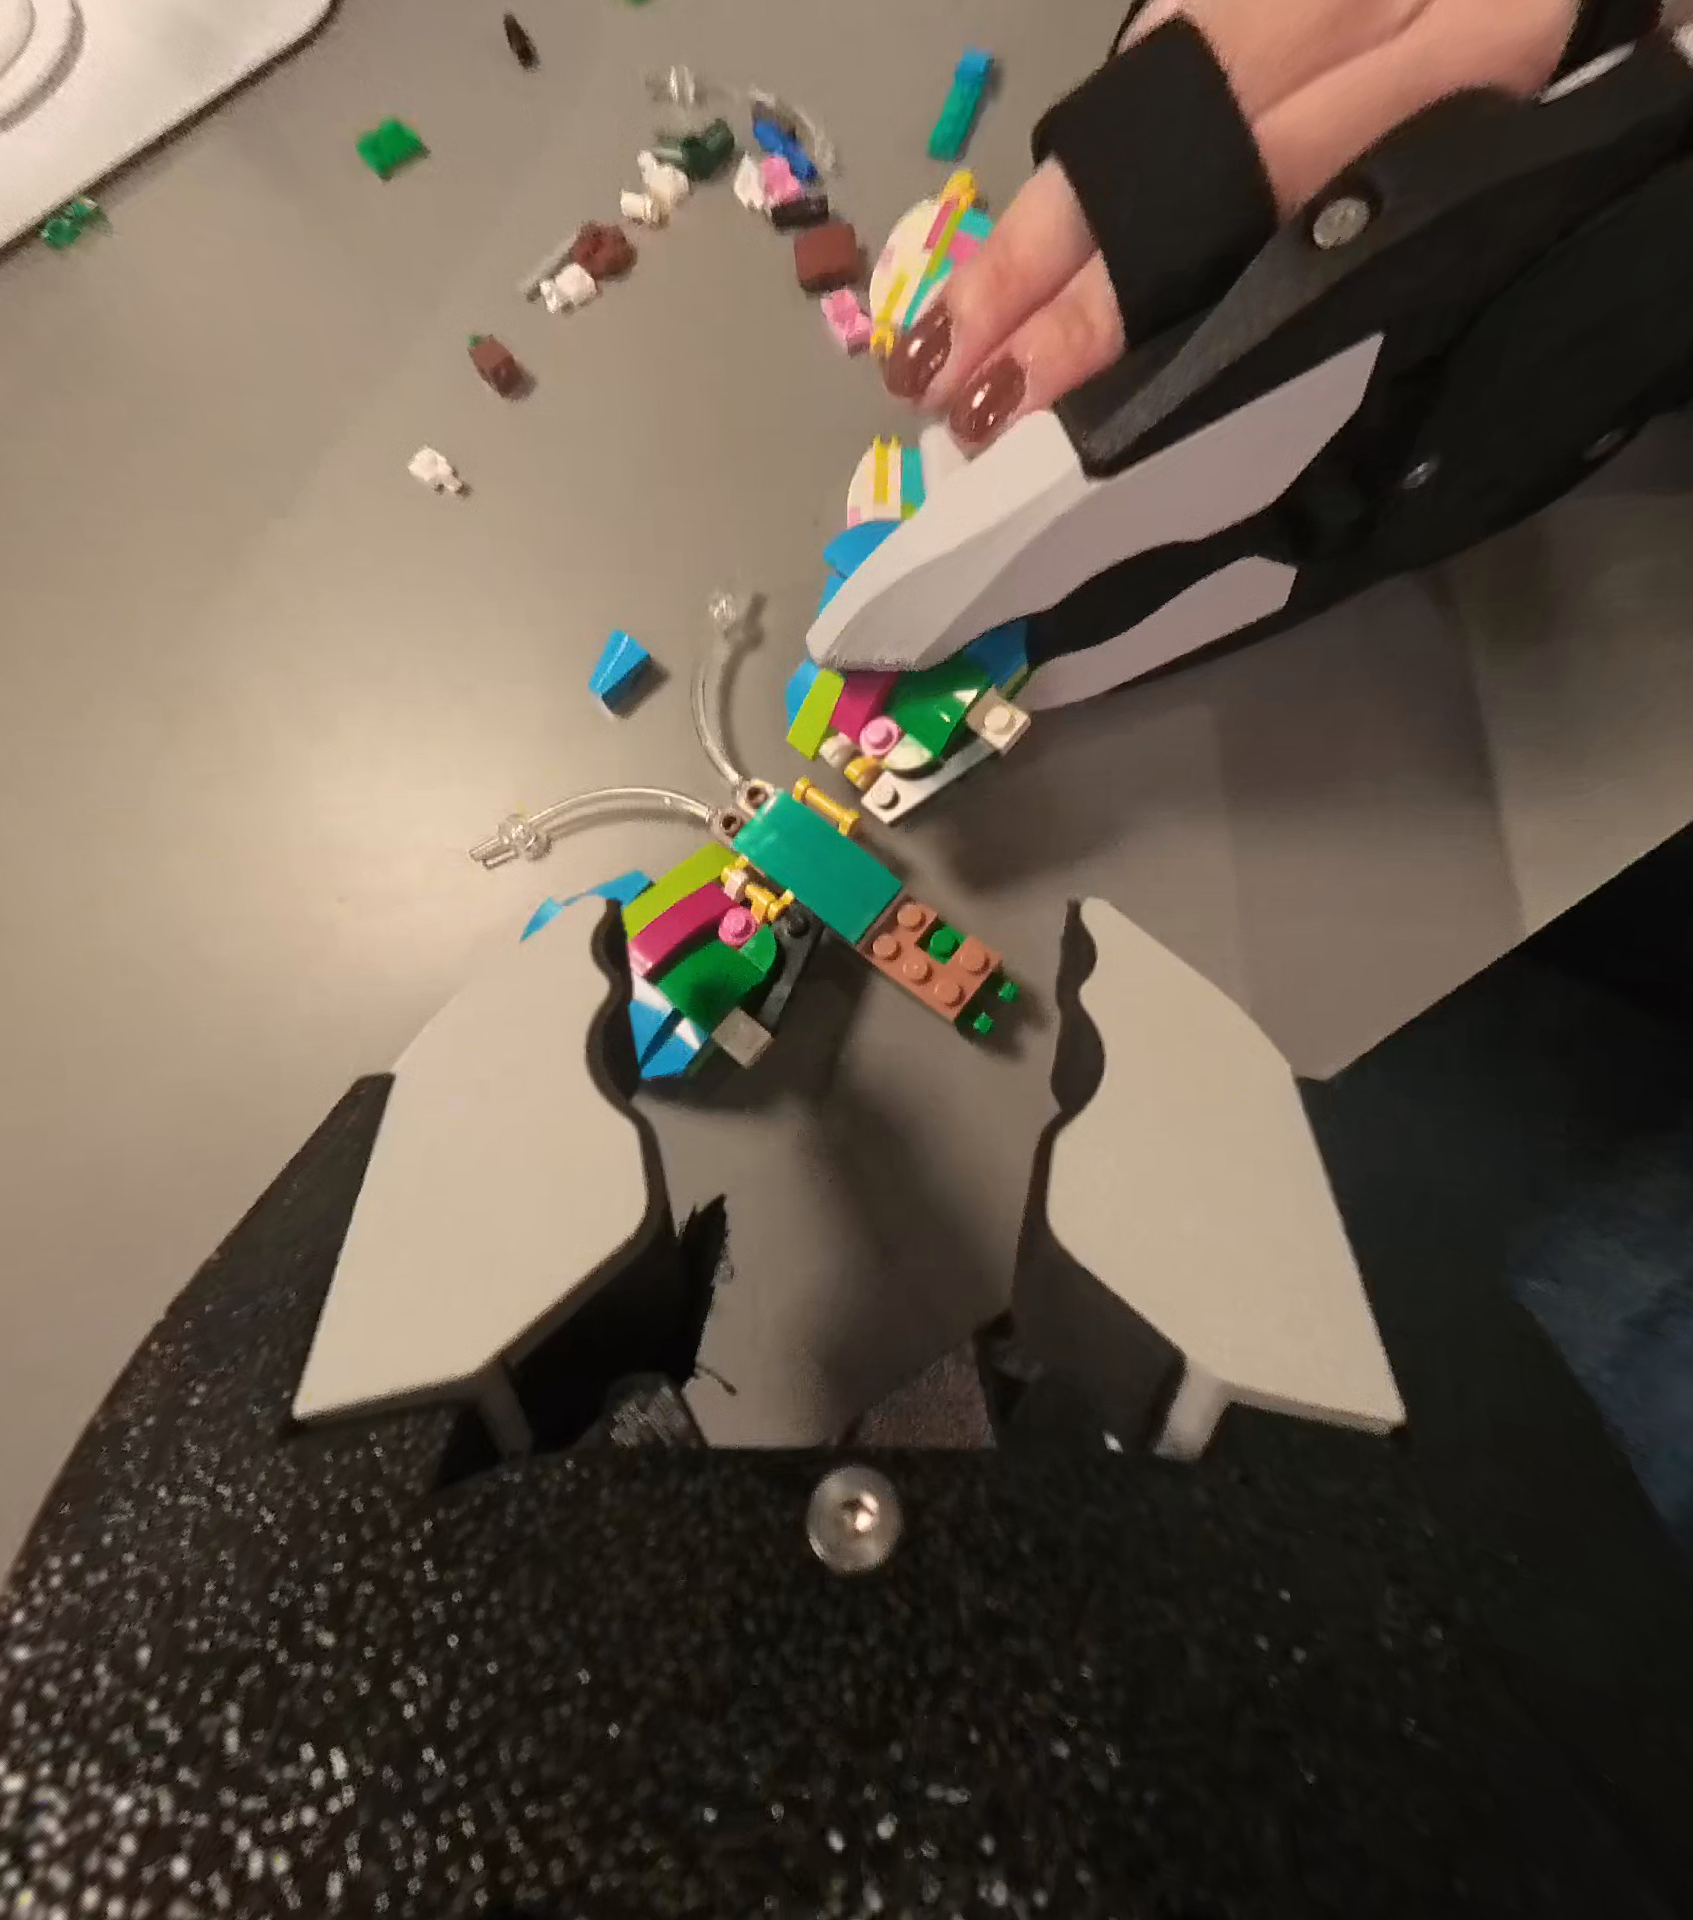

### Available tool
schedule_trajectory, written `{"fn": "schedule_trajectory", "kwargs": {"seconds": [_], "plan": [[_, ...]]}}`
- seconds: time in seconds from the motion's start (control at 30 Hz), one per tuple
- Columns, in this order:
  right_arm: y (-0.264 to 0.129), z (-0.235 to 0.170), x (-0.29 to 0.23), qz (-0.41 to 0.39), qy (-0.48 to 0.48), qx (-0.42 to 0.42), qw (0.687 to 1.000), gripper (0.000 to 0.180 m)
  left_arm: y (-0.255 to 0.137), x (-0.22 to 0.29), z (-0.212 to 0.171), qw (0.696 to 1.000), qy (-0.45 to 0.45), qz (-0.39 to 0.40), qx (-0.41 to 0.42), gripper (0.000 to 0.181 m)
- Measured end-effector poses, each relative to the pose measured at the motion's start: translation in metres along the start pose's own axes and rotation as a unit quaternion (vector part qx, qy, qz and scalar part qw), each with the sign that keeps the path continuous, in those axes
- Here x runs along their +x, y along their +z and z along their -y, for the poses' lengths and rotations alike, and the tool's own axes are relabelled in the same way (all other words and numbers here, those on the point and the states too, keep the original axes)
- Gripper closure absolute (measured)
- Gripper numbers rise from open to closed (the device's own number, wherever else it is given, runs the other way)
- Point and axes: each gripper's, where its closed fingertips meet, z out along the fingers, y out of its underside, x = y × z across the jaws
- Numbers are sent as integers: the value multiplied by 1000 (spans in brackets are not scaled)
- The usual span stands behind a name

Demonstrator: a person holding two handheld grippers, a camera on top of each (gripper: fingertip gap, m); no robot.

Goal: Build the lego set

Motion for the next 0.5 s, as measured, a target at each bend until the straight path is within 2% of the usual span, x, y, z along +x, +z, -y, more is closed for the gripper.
{"fn": "schedule_trajectory", "kwargs": {"seconds": [0.13, 0.3, 0.5], "plan": [[-1, 2, -2, 14, 12, 7, 1000, 164, -6, 9, 13, 999, -2, -26, 24, 107], [-1, 2, -1, 4, -10, 1, 1000, 164, -1, 10, 8, 999, 0, -33, 1, 104], [1, 5, 2, -6, -35, -7, 999, 164, 4, 20, 15, 997, -17, -73, 16, 101]]}}
